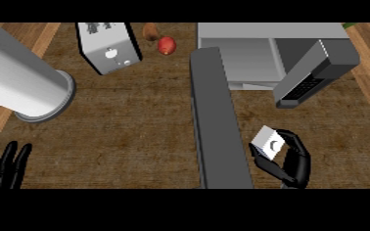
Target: Pick up the milk, place it into the microwave and close the microwave
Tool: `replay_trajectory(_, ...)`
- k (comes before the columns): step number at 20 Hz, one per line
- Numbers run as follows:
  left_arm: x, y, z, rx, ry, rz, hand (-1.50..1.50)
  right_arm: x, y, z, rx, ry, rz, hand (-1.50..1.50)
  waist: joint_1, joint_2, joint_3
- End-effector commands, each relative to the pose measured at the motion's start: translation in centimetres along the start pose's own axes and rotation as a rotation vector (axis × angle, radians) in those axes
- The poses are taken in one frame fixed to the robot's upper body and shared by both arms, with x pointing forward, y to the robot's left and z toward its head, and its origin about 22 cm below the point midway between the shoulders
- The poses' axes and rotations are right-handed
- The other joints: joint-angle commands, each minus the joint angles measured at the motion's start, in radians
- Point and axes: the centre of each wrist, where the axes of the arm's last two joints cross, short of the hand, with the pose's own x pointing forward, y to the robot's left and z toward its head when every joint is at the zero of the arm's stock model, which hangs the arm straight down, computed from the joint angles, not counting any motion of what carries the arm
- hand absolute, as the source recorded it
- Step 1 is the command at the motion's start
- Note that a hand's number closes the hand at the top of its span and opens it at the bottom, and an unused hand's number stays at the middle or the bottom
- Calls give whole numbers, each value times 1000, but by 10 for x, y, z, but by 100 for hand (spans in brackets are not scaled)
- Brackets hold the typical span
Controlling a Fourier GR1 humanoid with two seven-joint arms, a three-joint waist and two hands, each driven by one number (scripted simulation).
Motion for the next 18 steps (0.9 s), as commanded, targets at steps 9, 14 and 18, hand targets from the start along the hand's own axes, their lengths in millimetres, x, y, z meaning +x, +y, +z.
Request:
replay_trajectory(9,-11,13,10,-11,3,24,-150,19,-56,-98,397,-91,-186,150,10,1,0)
replay_trajectory(14,4,-8,1,1,-2,29,-150,25,-42,-90,472,-108,-268,150,-1,0,0)
replay_trajectory(18,-10,9,8,-7,9,31,-150,51,-36,-102,519,-98,-294,150,-4,-1,0)
